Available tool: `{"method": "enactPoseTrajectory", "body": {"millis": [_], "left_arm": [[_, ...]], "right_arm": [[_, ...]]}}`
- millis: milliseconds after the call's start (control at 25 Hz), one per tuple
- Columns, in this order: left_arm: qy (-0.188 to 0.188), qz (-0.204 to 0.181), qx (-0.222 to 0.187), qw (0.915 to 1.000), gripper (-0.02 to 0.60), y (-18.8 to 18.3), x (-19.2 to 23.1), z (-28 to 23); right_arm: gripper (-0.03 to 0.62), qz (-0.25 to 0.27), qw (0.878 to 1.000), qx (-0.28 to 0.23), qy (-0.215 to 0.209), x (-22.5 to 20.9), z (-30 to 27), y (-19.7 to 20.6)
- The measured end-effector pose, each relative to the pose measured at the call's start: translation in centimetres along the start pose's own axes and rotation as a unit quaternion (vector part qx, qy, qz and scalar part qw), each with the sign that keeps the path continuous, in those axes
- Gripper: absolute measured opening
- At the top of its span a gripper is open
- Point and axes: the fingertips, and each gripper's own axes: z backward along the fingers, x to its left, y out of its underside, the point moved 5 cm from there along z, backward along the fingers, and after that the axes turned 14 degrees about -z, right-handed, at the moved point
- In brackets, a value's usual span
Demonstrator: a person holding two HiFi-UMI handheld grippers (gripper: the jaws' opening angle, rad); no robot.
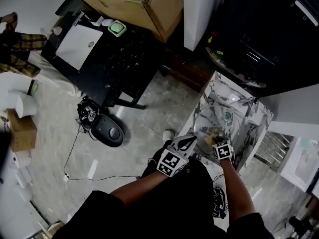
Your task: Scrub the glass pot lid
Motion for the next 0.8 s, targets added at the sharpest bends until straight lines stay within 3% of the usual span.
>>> {"method": "enactPoseTrajectory", "body": {"millis": [800], "left_arm": [[0.023,0.002,-0.003,0.9997,0.017,-0.1,3.4,0.5]], "right_arm": [[0.061,-0.002,1.0,0.005,-0.023,4.5,-1.1,-2.7]]}}
